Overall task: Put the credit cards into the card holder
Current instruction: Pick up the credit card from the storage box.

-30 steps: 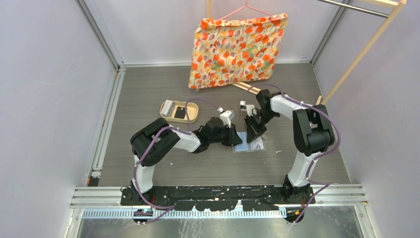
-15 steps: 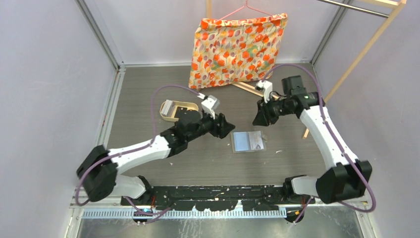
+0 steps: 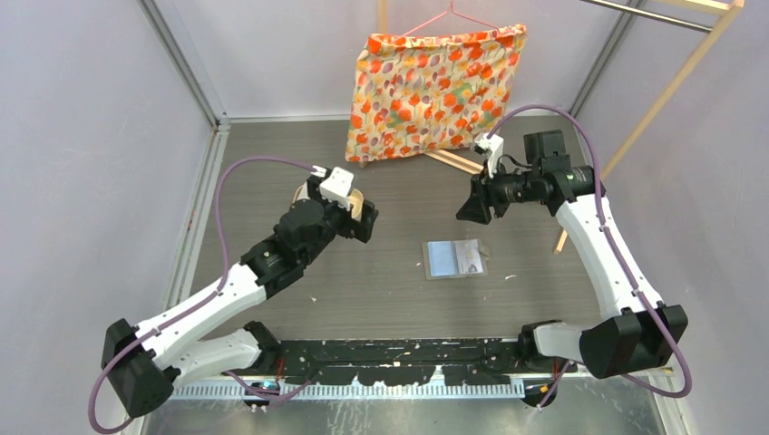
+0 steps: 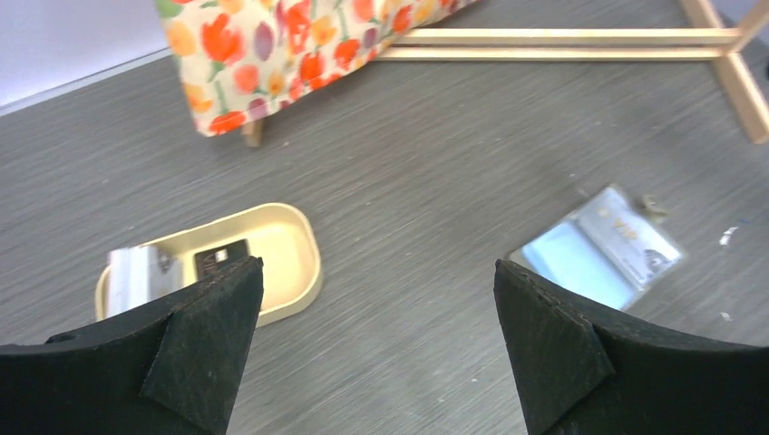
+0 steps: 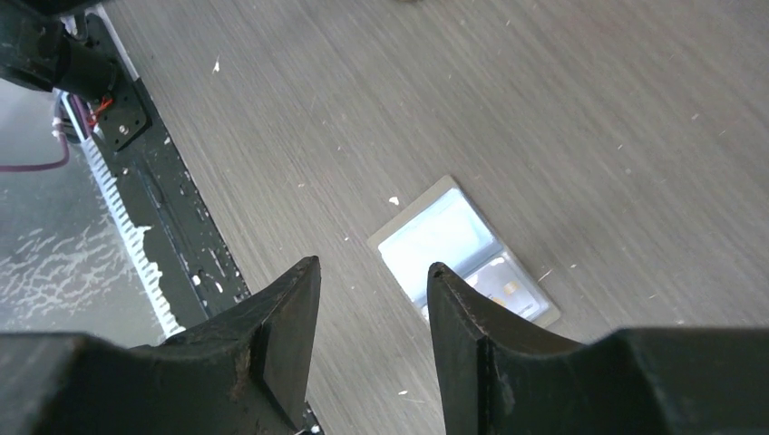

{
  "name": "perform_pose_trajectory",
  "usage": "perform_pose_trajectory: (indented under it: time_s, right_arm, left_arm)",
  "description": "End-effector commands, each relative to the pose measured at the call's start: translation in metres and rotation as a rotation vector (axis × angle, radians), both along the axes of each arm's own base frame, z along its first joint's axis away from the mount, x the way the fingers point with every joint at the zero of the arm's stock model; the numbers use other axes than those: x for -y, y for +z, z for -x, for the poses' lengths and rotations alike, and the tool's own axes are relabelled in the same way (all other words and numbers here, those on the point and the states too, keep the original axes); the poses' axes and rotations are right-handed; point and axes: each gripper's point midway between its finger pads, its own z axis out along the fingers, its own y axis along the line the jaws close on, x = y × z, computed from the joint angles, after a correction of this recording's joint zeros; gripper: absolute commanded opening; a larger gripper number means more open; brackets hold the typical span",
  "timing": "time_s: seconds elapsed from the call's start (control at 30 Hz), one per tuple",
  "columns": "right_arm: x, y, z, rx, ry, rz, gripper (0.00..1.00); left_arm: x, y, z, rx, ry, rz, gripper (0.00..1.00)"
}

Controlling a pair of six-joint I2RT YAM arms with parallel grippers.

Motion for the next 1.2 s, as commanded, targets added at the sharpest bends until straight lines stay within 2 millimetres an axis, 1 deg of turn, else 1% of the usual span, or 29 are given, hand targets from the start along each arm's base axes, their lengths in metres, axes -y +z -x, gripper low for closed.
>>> perform_pose_trajectory:
  time_s: [0.0, 0.17, 0.3, 0.37, 0.4, 0.43, 0.47, 0.57, 0.67, 0.77, 0.83, 0.87, 0.93, 0.97, 1.0, 1.03, 1.17]
  right_arm:
    - [0.0, -0.011, -0.005, -0.021, 0.005, -0.039, 0.52]
    - [0.007, -0.025, -0.004, -0.064, -0.005, -0.063, 0.53]
    - [0.009, -0.04, -0.005, -0.1, 0.0, -0.044, 0.53]
    - [0.011, -0.046, -0.006, -0.119, -0.001, -0.029, 0.53]
    - [0.012, -0.055, -0.009, -0.145, -0.001, -0.017, 0.53]
    - [0.012, -0.058, -0.009, -0.154, 0.0, -0.012, 0.53]
    - [0.013, -0.061, -0.01, -0.161, -0.001, -0.005, 0.53]
    - [0.017, -0.068, -0.013, -0.176, -0.005, 0.015, 0.53]
    - [0.023, -0.073, -0.017, -0.193, -0.016, 0.019, 0.53]
    - [0.032, -0.075, -0.021, -0.205, -0.038, 0.014, 0.53]
    - [0.036, -0.077, -0.023, -0.217, -0.043, 0.01, 0.53]
    - [0.036, -0.078, -0.022, -0.222, -0.036, 0.008, 0.53]
    - [0.044, -0.082, -0.026, -0.235, -0.056, 0.008, 0.52]
    - [0.045, -0.084, -0.027, -0.242, -0.059, 0.009, 0.52]
    - [0.046, -0.087, -0.027, -0.251, -0.059, 0.011, 0.52]
    - [0.046, -0.089, -0.028, -0.258, -0.06, 0.013, 0.52]
    - [0.047, -0.097, -0.03, -0.289, -0.058, 0.019, 0.52]
  left_arm:
    - [-0.032, -0.015, -0.008, -0.011, 0.089, -0.11, 1.0]
    - [-0.056, -0.036, -0.022, -0.061, 0.149, -0.219, 1.0]
    - [-0.079, -0.05, -0.041, -0.109, 0.223, -0.313, 1.0]
    - [-0.085, -0.058, -0.05, -0.121, 0.243, -0.364, 1.0]
    - [-0.1, -0.062, -0.067, -0.119, 0.309, -0.424, 1.0]
    - [-0.108, -0.062, -0.075, -0.117, 0.347, -0.452, 1.0]
    - [-0.114, -0.065, -0.084, -0.123, 0.373, -0.473, 1.0]
    - [-0.128, -0.065, -0.111, -0.138, 0.424, -0.488, 0.99]
    - [-0.133, -0.069, -0.134, -0.177, 0.448, -0.51, 0.99]
    - [-0.134, -0.074, -0.154, -0.197, 0.445, -0.539, 0.99]
    - [-0.136, -0.071, -0.165, -0.215, 0.453, -0.552, 0.98]
    - [-0.138, -0.068, -0.168, -0.23, 0.451, -0.546, 0.96]
    - [-0.136, -0.072, -0.169, -0.251, 0.438, -0.523, 0.93]
    - [-0.136, -0.079, -0.167, -0.257, 0.432, -0.521, 0.92]
    - [-0.137, -0.08, -0.167, -0.249, 0.441, -0.516, 0.92]
    - [-0.143, -0.088, -0.163, -0.251, 0.47, -0.523, 0.9]
    - [-0.151, -0.103, -0.159, -0.245, 0.494, -0.529, 0.8]
